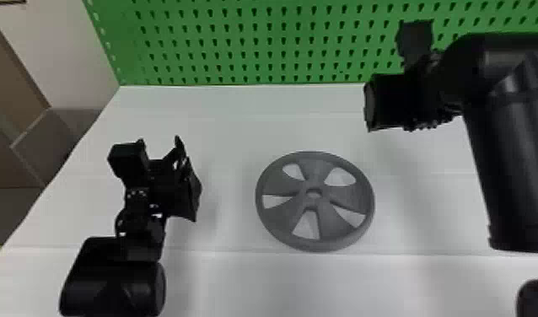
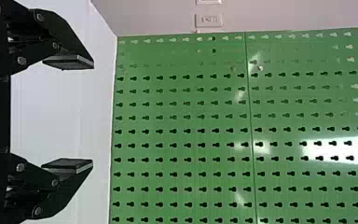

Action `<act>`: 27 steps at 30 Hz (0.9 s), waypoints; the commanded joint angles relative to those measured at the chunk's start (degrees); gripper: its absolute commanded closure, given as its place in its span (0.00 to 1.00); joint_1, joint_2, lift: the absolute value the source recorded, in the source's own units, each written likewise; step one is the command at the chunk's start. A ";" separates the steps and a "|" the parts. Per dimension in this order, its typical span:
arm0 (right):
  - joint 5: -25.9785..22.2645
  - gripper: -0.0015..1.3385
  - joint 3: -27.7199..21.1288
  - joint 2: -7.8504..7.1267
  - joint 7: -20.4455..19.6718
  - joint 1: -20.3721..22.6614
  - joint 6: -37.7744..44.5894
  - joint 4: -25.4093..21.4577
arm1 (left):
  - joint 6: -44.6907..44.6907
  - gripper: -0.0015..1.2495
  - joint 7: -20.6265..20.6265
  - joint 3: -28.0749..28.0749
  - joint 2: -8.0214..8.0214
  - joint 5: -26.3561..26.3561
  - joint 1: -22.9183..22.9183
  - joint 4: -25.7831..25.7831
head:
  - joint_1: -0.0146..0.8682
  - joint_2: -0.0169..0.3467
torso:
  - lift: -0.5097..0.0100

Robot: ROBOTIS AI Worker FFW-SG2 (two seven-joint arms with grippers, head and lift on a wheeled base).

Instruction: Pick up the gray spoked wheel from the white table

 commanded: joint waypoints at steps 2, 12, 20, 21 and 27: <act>-5.71 0.06 1.45 -2.43 -0.09 -3.86 1.26 7.52 | -0.02 0.40 0.00 0.09 0.00 -0.52 0.01 -0.03 | 0.90 0.35 | 0.85; -8.52 0.06 6.46 -4.45 0.00 -10.28 5.56 19.03 | -0.02 0.40 0.00 -0.35 0.35 -1.49 -0.17 -0.03 | 0.90 0.35 | 0.85; -8.70 0.06 7.25 -4.80 0.00 -13.44 8.02 28.17 | 0.42 0.40 0.00 -1.49 0.97 -1.93 -1.04 -0.03 | 0.90 0.35 | 0.85; -9.14 0.06 6.73 -4.89 0.00 -13.62 8.02 28.87 | 0.51 0.40 0.00 -1.49 1.06 -1.93 -1.13 -0.03 | 0.90 0.35 | 0.85; -14.32 0.06 5.41 -6.03 0.00 -14.85 8.02 32.92 | 0.86 0.40 0.00 -2.11 1.41 -2.19 -1.57 -0.03 | 0.90 0.35 | 0.85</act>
